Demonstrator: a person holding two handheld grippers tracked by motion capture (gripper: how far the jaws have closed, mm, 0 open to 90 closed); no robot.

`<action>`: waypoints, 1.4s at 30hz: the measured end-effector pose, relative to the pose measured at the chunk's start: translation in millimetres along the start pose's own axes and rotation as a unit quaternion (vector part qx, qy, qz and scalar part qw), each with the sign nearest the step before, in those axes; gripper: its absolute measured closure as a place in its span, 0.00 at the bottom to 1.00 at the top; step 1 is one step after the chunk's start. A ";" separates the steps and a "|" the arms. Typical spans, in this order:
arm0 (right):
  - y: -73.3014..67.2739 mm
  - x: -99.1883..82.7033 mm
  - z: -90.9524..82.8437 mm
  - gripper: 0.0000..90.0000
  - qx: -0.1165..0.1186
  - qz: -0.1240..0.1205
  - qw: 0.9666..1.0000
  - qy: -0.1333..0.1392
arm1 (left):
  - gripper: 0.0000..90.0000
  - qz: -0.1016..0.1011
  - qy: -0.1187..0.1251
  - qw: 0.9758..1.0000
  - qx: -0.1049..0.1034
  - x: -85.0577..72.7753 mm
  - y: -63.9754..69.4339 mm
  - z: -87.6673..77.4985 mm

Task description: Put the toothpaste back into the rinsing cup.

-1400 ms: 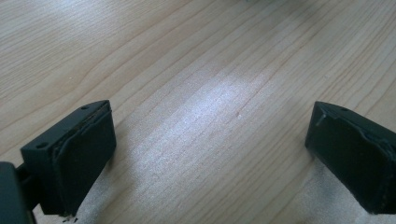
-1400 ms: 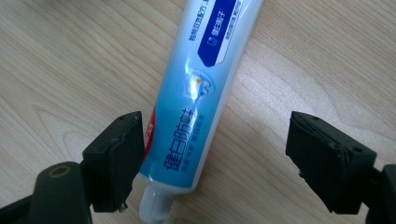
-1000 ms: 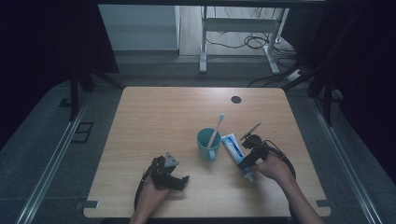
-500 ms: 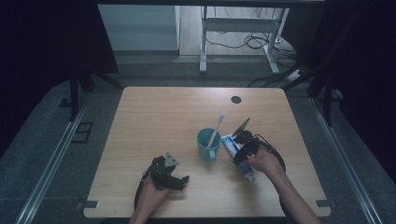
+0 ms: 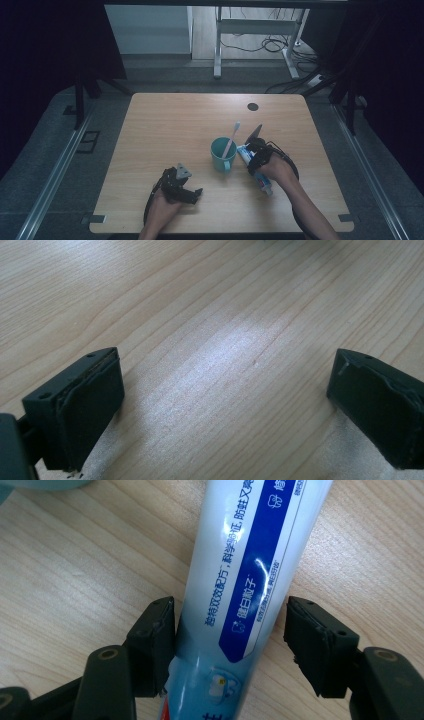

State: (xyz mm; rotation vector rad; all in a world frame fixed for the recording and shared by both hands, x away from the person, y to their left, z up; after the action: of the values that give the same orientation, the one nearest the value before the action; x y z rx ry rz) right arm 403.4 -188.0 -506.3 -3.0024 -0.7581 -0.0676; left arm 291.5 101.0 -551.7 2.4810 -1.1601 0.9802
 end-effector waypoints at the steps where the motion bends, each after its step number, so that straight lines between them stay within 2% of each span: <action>1: 0.7 0.7 0.8 0.42 0.000 0.001 1.000 -0.001 | 0.02 0.000 0.000 1.000 0.000 0.0 0.0 0.0; 13: -1.2 5.8 5.8 0.49 0.001 0.020 1.000 -0.014 | 0.02 0.000 0.000 1.000 0.000 0.0 0.0 0.0; 17: 0.4 6.5 4.7 0.55 0.001 0.022 1.000 -0.017 | 0.02 0.000 0.000 1.000 0.000 0.0 0.0 0.0; 21: 0.9 6.8 2.5 0.62 0.002 0.017 1.000 -0.018 | 0.02 0.000 0.000 1.000 0.000 0.0 0.0 0.0; 24: 0.7 5.9 -1.8 0.71 0.004 0.006 1.000 -0.013 | 0.02 0.000 0.000 1.000 0.000 0.0 0.0 0.0; 28: 2.3 4.4 -4.1 0.76 0.003 0.001 1.000 -0.009 | 0.02 0.000 0.000 1.000 0.000 0.0 0.0 0.0; 32: 3.9 2.8 -6.1 0.78 -0.001 -0.002 1.000 -0.008 | 0.02 0.000 0.000 1.000 0.000 0.0 0.0 0.0; 37: 6.2 -0.1 -11.4 0.78 0.004 -0.009 1.000 -0.001 | 0.02 0.000 0.000 1.000 0.000 0.0 0.0 0.0; 42: 6.9 -3.1 -18.0 0.78 0.002 -0.025 1.000 0.008 | 0.02 0.001 0.000 1.000 0.000 0.0 -0.1 0.0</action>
State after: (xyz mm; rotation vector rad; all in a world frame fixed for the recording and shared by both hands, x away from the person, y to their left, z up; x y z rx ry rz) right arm 403.4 -196.5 -488.7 -2.9756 -0.8295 -0.0925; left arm 291.6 101.1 -551.7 2.4805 -1.1620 0.9811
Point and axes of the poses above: each handheld gripper's, and its own axes: z roughly forward along the jaws, x roughly out of its top, y roughly to its right, the point moved 1 cm from there along z, roughly forward along the jaws, and after that the axes turned 8 degrees about z, right-handed, at the moved point
